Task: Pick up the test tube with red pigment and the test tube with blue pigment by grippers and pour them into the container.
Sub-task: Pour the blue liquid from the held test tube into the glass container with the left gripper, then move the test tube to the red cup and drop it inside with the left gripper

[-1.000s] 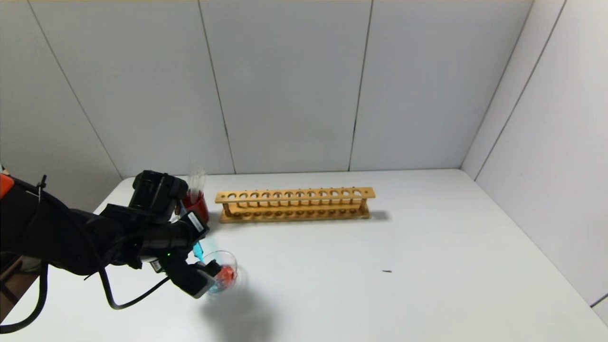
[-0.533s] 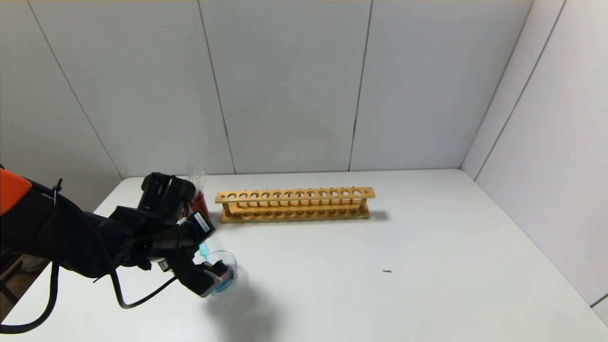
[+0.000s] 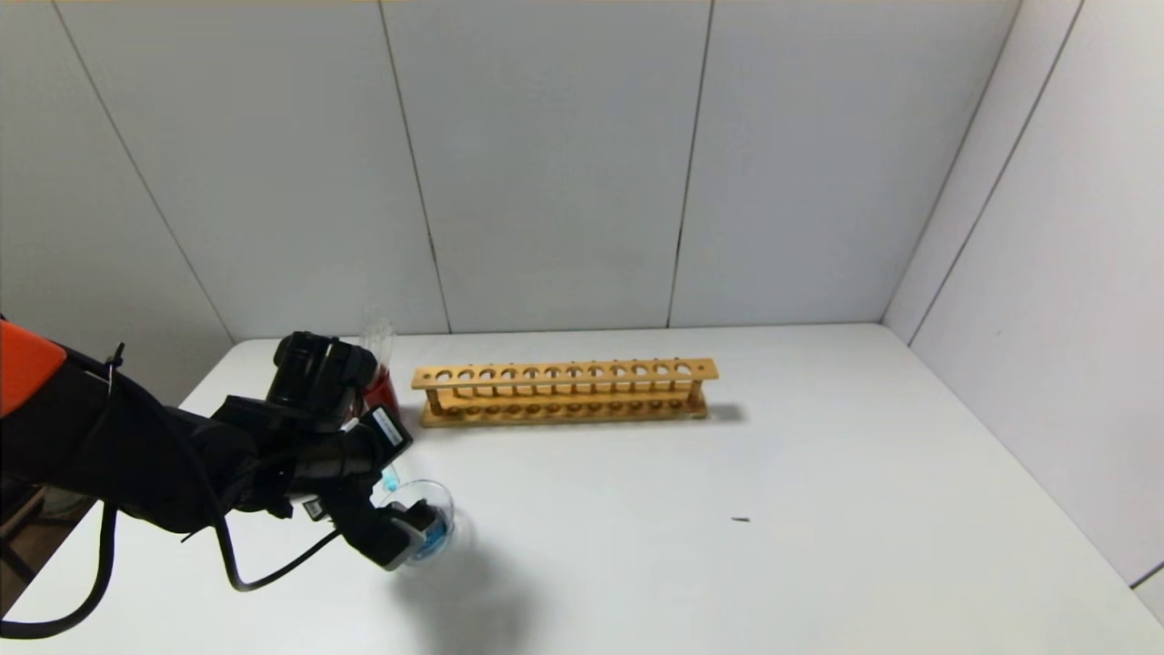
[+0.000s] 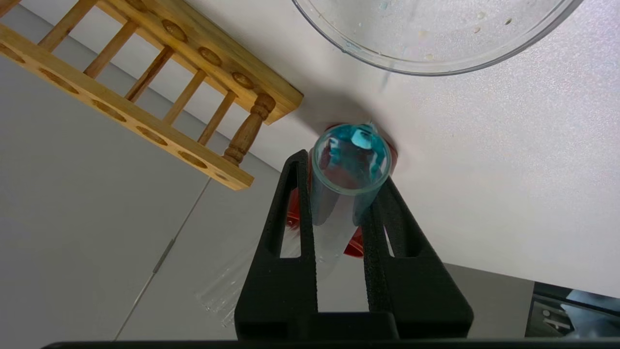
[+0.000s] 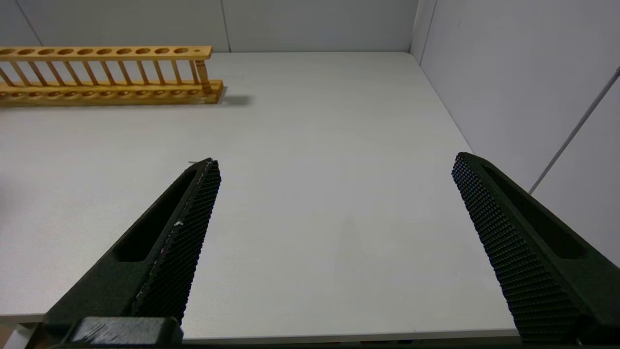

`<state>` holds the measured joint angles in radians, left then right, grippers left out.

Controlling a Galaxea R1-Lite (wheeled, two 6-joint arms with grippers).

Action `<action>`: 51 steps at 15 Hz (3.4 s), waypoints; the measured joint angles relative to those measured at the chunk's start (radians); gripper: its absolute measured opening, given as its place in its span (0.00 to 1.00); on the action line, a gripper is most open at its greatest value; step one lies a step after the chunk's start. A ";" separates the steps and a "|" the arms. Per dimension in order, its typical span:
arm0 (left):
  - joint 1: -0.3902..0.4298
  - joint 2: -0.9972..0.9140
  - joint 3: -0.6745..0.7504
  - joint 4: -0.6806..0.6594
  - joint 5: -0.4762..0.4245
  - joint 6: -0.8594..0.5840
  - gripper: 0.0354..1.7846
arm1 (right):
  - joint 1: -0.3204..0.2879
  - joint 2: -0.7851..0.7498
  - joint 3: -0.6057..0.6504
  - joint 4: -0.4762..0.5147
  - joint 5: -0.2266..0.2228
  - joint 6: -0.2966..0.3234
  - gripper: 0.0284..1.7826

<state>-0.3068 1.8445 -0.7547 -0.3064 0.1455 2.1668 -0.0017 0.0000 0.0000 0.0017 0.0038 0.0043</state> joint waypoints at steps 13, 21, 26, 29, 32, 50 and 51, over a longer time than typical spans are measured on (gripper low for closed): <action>-0.020 -0.027 0.018 -0.005 0.046 0.088 0.16 | 0.000 0.000 0.000 0.000 0.000 0.000 0.98; -0.033 -0.063 0.039 -0.072 0.092 0.176 0.16 | 0.000 0.000 0.000 0.000 0.000 0.000 0.98; -0.036 -0.069 0.042 -0.072 0.098 0.187 0.16 | 0.000 0.000 0.000 0.000 0.000 0.000 0.98; -0.036 -0.071 0.042 -0.073 0.099 0.186 0.16 | 0.000 0.000 0.000 0.000 0.000 0.000 0.98; -0.035 -0.080 0.058 -0.073 0.099 0.177 0.16 | 0.000 0.000 0.000 0.000 0.000 0.000 0.98; -0.031 -0.300 0.140 -0.050 -0.055 -0.415 0.16 | 0.000 0.000 0.000 0.000 0.000 0.000 0.98; -0.030 -0.318 0.147 -0.048 -0.065 -0.476 0.16 | 0.000 0.000 0.000 0.000 0.000 0.000 0.98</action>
<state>-0.3372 1.5264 -0.6079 -0.3540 0.0806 1.6911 -0.0017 0.0000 0.0000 0.0017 0.0043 0.0047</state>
